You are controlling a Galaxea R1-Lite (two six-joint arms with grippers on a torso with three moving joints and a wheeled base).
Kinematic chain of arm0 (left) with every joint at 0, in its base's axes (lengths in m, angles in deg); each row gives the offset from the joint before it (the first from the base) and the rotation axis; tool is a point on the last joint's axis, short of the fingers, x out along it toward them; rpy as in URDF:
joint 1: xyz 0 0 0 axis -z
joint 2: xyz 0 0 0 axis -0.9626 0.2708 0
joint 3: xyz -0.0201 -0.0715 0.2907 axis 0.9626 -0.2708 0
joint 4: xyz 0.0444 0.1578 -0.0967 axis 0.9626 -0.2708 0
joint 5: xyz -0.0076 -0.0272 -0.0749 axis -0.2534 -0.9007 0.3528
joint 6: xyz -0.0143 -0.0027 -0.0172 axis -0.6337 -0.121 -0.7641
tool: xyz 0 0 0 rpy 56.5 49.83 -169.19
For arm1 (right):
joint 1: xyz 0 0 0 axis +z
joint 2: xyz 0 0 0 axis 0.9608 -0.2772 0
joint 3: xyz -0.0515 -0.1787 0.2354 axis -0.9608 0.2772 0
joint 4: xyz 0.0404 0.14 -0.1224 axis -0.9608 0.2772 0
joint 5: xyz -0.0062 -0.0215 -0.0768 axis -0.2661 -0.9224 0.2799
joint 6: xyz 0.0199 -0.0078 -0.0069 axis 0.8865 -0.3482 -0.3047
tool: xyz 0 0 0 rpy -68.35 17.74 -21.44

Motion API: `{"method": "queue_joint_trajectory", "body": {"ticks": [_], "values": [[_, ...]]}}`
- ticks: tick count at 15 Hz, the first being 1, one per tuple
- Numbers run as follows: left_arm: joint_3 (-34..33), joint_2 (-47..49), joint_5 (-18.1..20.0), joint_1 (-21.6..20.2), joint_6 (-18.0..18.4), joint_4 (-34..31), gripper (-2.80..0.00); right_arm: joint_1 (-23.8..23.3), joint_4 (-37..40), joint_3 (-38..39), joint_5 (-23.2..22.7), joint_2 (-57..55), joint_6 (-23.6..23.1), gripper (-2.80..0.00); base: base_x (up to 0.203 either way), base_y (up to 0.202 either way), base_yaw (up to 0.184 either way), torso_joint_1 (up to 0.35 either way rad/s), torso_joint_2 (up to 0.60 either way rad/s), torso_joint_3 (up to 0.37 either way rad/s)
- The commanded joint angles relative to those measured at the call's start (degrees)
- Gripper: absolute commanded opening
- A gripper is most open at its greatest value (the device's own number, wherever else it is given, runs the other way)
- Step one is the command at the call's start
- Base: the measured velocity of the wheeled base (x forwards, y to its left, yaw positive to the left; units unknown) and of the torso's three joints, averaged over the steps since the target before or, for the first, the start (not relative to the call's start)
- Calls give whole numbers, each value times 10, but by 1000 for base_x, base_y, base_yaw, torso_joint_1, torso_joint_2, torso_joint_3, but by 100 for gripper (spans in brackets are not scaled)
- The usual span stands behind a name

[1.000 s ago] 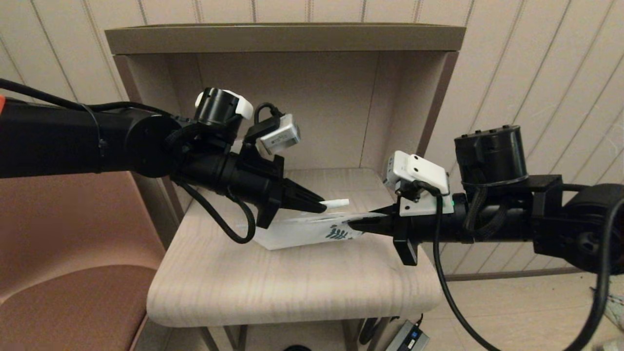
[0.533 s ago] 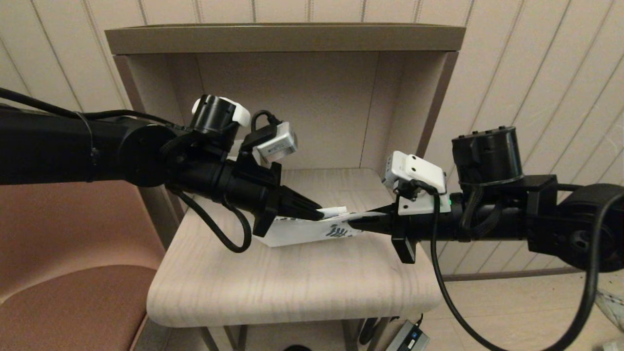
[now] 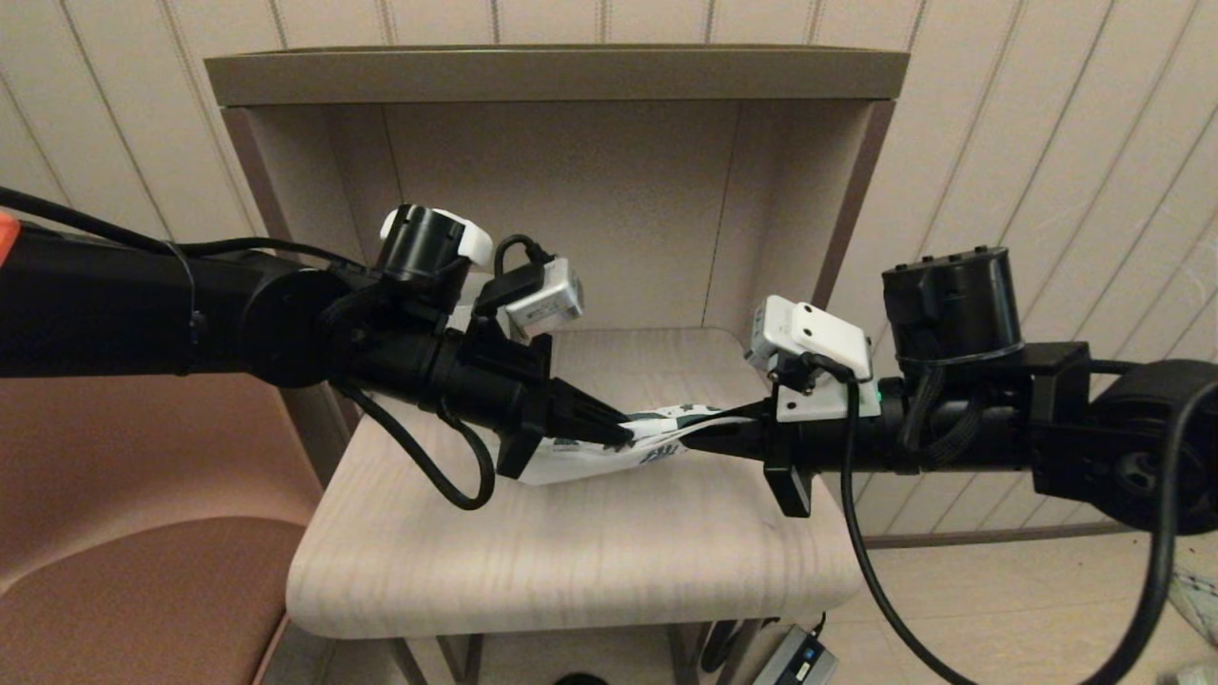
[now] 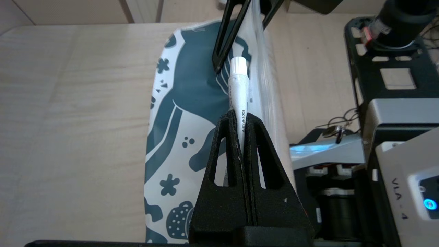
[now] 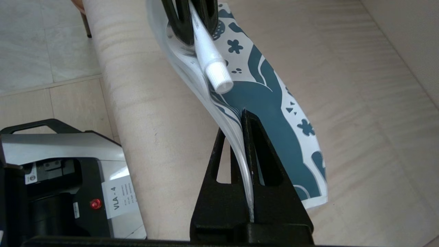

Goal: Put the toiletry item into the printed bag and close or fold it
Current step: Place the toothpaste in the storage bag

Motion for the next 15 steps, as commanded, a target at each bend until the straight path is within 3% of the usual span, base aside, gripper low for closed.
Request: {"method": "queue_joint_trajectory", "body": {"ticks": [1, 5, 8, 15], "values": [[-4, 4, -2, 1, 2, 5, -280, 0, -1, -1, -2, -2, -2, -280, 0, 0, 0, 0, 0, 0], [-4, 3, -9, 1, 4, 6, -280, -1, 0, 2, -2, 1, -2, -280, 0, 0, 0, 0, 0, 0], [-4, 0, -50, 0, 8, 6, -280, -2, -1, 4, -2, 2, -2, -280, 0, 0, 0, 0, 0, 0], [-18, -2, -51, -2, 5, 43, -280, -4, -1, 11, -3, 3, -1, -280, 0, 0, 0, 0, 0, 0]]}}
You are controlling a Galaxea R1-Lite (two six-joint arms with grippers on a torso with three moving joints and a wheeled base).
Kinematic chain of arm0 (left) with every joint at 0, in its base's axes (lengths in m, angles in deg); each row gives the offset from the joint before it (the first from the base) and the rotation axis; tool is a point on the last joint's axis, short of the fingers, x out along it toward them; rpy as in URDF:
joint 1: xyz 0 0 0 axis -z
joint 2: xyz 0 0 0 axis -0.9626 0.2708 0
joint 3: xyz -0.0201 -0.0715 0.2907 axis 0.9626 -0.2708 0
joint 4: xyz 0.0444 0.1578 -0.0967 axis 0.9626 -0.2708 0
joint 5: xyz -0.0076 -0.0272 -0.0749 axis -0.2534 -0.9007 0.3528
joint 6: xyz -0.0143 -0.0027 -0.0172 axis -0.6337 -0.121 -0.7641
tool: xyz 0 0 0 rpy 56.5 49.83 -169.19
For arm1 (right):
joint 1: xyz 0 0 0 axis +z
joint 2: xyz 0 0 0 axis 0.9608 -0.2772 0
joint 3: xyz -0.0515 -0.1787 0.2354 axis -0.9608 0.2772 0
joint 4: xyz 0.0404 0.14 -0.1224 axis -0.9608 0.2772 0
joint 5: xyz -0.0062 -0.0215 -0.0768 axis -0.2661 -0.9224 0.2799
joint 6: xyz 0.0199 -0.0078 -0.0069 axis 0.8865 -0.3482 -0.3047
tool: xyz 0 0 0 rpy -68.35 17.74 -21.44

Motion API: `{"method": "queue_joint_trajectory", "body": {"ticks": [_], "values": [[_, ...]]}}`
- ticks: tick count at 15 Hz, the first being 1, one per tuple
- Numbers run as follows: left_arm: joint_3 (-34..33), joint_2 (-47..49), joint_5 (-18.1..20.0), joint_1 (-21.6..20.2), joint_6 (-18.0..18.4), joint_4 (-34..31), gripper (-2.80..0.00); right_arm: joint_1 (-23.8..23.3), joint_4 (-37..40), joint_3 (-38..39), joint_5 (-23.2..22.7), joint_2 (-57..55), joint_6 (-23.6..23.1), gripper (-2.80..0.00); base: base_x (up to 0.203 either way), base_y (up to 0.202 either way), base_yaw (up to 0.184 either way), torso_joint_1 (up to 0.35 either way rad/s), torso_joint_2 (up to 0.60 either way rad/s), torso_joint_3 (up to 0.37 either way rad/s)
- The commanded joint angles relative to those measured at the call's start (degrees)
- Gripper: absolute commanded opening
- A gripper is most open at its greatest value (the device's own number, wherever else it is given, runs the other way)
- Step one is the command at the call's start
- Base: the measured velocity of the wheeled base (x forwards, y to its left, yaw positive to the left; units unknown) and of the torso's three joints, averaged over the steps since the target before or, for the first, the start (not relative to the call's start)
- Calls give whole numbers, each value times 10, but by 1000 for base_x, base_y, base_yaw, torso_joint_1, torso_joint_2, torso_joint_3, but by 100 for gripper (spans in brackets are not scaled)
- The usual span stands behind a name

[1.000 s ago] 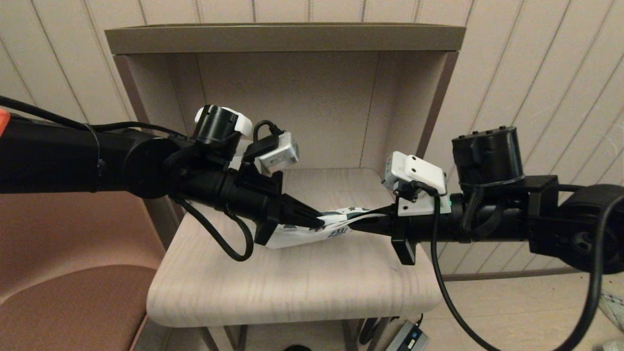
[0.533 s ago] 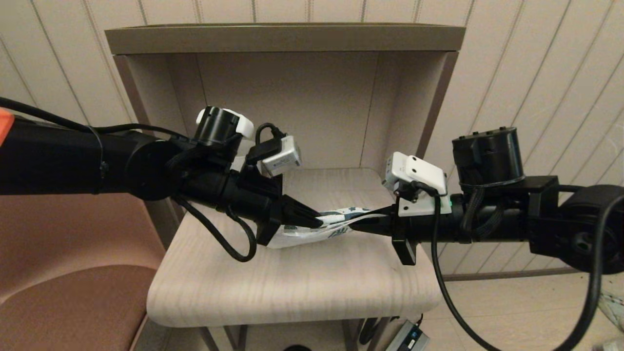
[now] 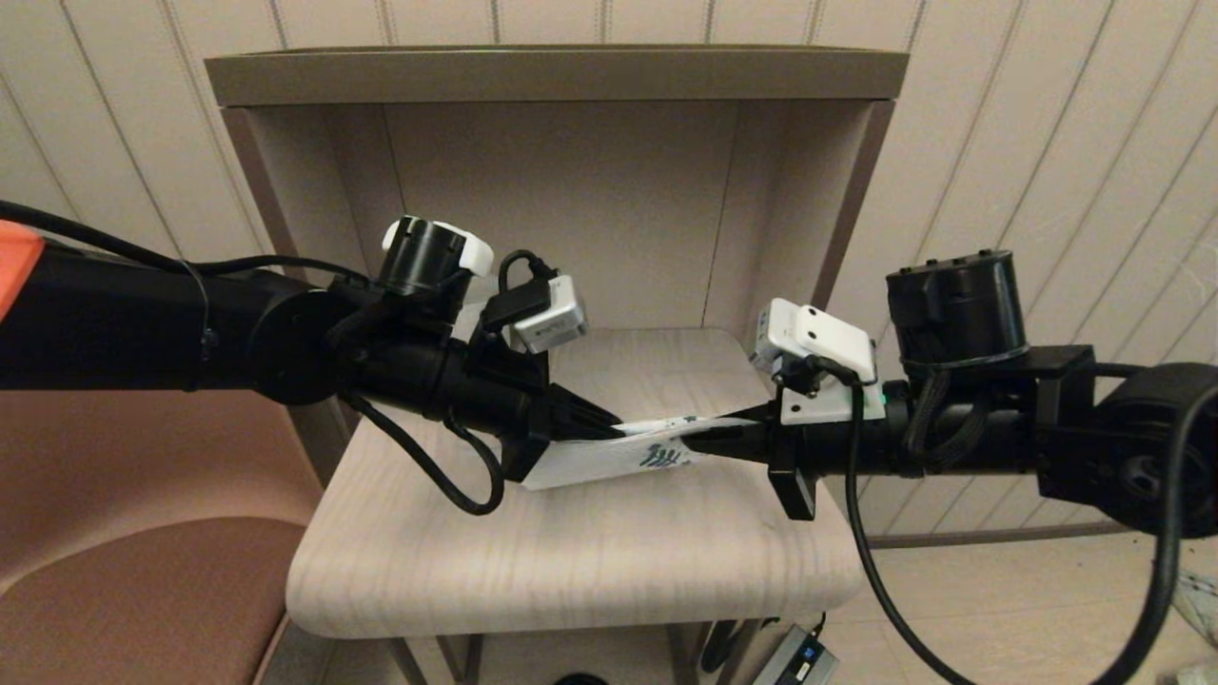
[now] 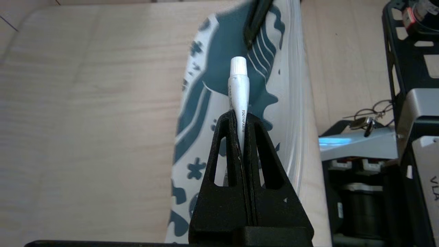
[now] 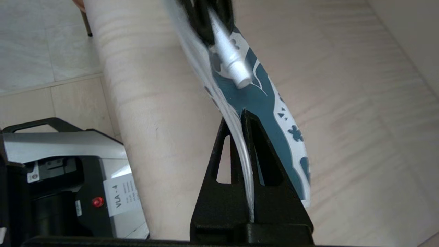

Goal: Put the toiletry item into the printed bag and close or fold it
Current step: Place the toothpaste in the storage bag

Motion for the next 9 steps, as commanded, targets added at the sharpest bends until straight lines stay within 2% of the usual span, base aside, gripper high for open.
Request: {"method": "queue_joint_trajectory", "body": {"ticks": [1, 3, 5, 9], "values": [[20, -7, 3, -10, 0, -1, -280, -1, -1, 5, -2, 0, -2, -280, 0, 0, 0, 0, 0, 0], [33, -24, -1, -23, -1, -6, -280, -1, -11, 14, -3, 0, -1, -280, 0, 0, 0, 0, 0, 0], [40, -38, -22, -25, 0, -23, -280, -2, -35, 24, -3, -4, -1, -280, 0, 0, 0, 0, 0, 0], [39, -61, -32, -24, 2, -59, -280, -2, -36, 26, -4, -6, -1, -280, 0, 0, 0, 0, 0, 0]]}}
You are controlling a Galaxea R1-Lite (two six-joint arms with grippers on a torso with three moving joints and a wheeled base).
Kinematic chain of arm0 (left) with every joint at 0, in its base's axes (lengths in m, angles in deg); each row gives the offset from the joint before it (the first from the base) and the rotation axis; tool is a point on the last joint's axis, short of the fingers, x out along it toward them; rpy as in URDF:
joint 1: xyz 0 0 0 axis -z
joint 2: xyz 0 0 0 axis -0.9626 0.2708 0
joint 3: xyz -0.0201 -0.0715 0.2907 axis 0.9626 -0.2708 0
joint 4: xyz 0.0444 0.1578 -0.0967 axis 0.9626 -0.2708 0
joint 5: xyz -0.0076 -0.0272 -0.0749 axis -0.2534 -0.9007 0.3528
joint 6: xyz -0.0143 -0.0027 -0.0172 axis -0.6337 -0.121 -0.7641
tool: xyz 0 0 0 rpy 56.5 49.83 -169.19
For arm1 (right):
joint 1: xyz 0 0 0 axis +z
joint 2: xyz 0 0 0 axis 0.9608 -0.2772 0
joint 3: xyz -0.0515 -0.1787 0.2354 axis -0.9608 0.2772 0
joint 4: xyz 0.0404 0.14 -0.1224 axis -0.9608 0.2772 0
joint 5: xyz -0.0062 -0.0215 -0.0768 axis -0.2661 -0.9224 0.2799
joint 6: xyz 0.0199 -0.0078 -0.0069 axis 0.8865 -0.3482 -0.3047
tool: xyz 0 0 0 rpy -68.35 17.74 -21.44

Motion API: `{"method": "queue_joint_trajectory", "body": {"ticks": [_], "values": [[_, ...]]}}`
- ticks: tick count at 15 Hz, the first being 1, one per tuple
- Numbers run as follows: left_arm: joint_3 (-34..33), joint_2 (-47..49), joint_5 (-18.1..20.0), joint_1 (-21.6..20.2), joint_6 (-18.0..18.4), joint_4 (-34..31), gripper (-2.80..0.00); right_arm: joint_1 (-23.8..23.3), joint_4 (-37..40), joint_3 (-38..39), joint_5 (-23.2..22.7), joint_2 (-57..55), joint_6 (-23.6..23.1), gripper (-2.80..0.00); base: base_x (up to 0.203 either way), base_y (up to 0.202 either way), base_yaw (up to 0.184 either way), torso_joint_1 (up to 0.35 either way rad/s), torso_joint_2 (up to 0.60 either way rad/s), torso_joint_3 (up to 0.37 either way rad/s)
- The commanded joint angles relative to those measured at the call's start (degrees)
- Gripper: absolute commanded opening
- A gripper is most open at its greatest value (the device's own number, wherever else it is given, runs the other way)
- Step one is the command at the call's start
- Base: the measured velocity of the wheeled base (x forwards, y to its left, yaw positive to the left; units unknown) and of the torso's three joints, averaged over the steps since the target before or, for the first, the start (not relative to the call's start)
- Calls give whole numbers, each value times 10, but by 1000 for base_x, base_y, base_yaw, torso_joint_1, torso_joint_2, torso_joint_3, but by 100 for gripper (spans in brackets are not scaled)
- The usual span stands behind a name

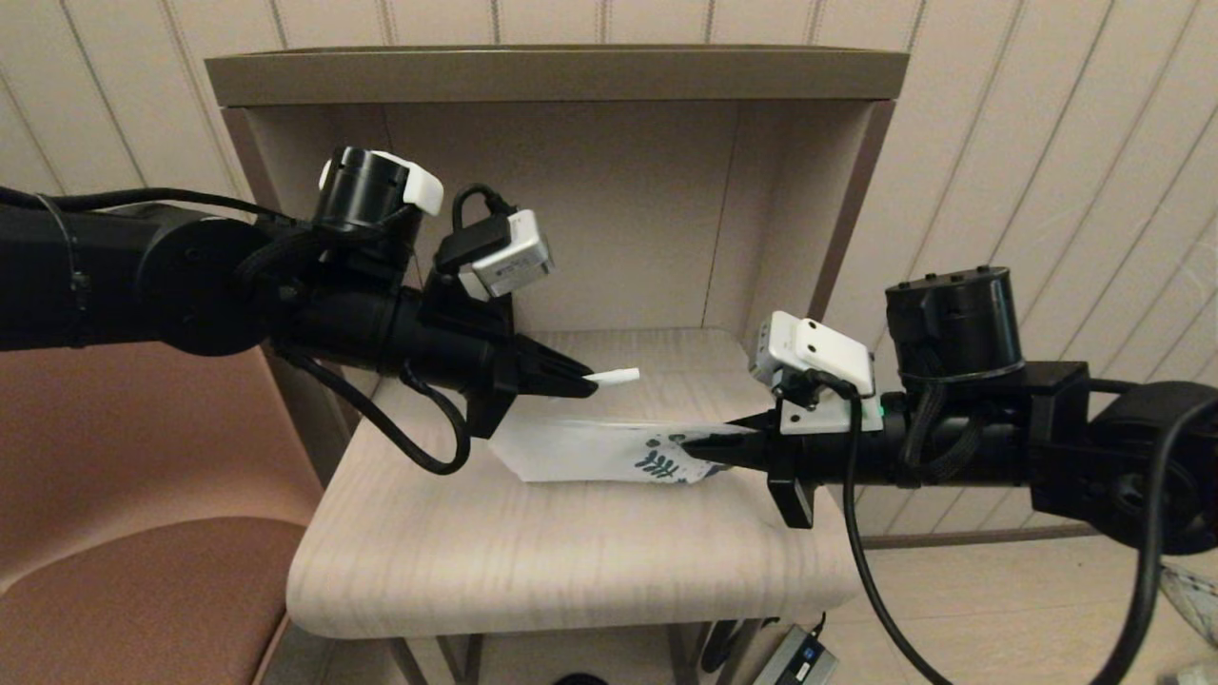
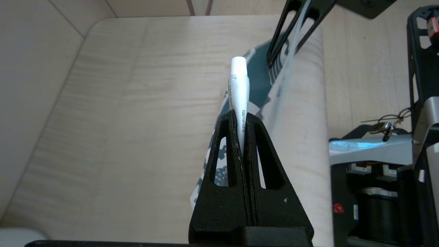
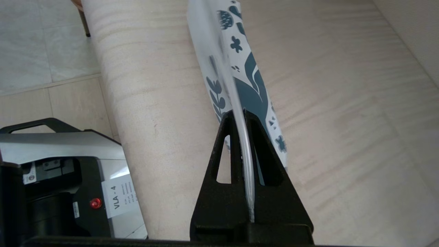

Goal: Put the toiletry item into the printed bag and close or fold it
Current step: Place the toothpaste in the storage bag

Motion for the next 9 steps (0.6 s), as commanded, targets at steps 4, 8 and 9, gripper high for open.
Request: {"method": "queue_joint_trajectory", "body": {"ticks": [4, 8, 9], "values": [[-26, -20, 1, 15, 4, -4, -280, 2, -2, 0, -2, -3, -2, -280, 0, 0, 0, 0, 0, 0], [-38, -15, -33, 36, 14, -5, -280, 2, -2, 0, -3, -3, -2, -280, 0, 0, 0, 0, 0, 0], [-37, -12, -36, 41, 15, -5, -280, 2, -2, 1, -3, -2, -2, -280, 0, 0, 0, 0, 0, 0]]}}
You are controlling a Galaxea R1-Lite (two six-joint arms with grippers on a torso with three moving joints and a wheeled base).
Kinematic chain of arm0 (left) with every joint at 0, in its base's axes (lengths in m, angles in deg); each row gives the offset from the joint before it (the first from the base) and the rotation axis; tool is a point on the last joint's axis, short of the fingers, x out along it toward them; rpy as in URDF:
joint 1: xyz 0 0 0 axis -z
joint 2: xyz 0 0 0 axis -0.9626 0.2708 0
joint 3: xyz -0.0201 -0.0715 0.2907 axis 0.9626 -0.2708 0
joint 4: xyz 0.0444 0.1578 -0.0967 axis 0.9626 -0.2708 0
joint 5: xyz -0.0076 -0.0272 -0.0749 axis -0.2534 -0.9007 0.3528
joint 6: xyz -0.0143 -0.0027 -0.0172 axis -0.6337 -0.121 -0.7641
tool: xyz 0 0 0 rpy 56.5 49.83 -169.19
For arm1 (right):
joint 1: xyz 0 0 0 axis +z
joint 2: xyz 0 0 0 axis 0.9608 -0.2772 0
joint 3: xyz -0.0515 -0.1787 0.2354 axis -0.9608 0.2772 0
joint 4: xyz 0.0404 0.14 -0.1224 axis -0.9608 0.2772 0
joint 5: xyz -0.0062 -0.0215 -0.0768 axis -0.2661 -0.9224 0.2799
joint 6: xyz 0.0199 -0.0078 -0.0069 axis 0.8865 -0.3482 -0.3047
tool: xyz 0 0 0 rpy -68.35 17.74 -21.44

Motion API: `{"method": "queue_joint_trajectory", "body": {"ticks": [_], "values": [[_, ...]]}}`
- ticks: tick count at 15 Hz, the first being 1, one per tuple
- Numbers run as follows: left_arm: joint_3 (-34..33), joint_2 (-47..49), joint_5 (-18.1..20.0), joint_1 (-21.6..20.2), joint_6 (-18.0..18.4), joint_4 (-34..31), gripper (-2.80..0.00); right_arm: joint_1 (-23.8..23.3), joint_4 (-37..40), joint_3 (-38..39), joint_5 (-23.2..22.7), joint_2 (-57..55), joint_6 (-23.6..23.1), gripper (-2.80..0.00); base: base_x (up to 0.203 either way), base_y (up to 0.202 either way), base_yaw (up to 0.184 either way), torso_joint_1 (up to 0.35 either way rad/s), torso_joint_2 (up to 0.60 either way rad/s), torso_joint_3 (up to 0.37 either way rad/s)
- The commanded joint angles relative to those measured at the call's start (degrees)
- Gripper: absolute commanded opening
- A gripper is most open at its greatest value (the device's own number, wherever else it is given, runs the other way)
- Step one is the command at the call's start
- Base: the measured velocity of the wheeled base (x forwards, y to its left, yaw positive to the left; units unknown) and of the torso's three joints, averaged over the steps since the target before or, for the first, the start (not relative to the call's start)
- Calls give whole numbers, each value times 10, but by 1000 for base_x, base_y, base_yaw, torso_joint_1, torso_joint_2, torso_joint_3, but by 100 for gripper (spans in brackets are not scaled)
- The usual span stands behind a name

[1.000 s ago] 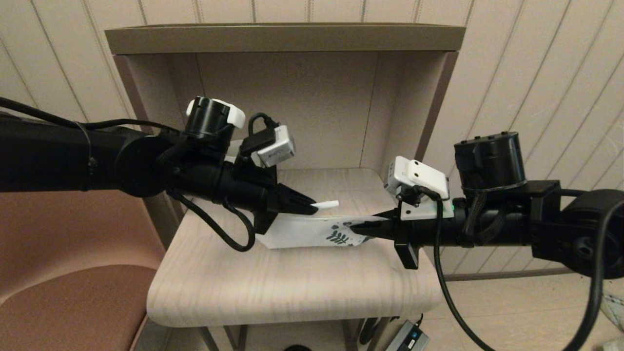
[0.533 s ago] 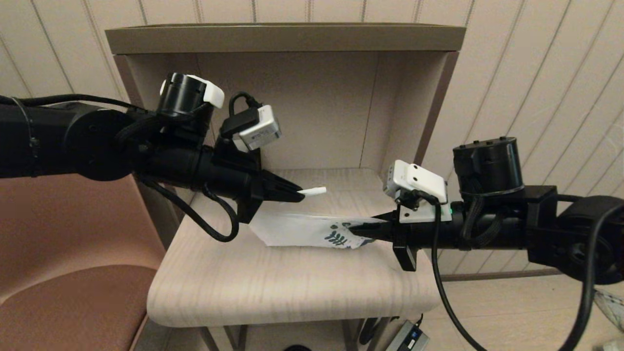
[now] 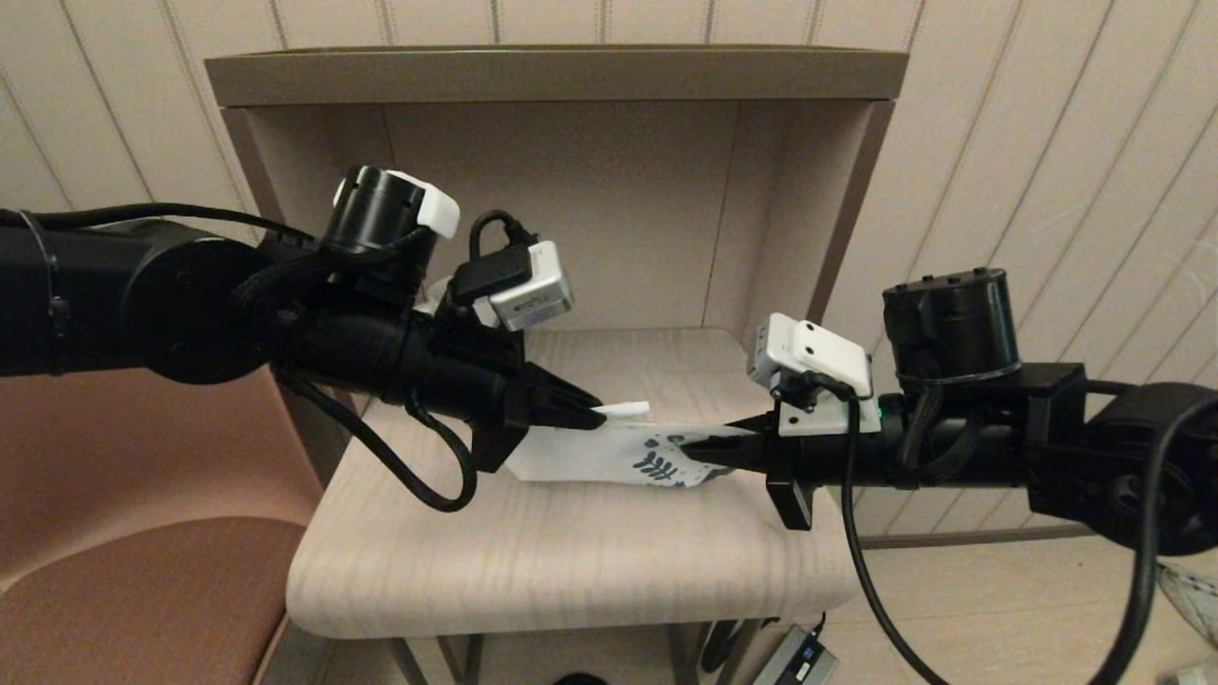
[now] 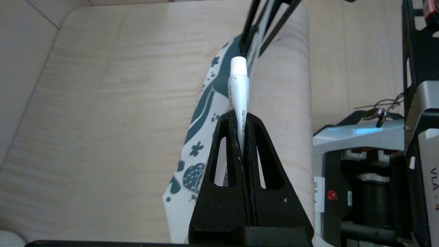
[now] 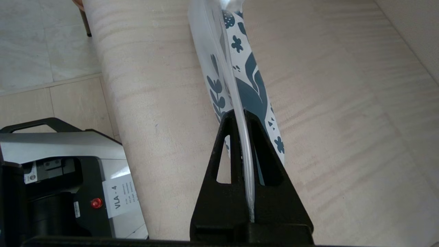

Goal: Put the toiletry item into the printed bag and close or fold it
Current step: Place the toothpaste in the storage bag

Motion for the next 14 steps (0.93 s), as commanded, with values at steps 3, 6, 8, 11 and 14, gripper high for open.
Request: {"method": "queue_joint_trajectory", "body": {"ticks": [3, 6, 8, 11, 14], "values": [[5, 12, -15, 7, 3, -1, -280, 1, -2, 4, -2, 0, -2, -280, 0, 0, 0, 0, 0, 0], [12, 12, -17, 7, 4, -2, -280, 2, -3, 5, -3, -1, -2, -280, 0, 0, 0, 0, 0, 0], [11, 7, -29, 11, 15, -18, -280, 2, -2, 6, -3, -1, -2, -280, 0, 0, 0, 0, 0, 0], [12, -12, -40, 12, 18, -27, -280, -1, -23, 12, -2, 0, 3, -280, 0, 0, 0, 0, 0, 0], [54, -16, -47, -17, 16, -36, -280, 2, -128, 30, 63, -1, 13, -280, 0, 0, 0, 0, 0, 0]]}}
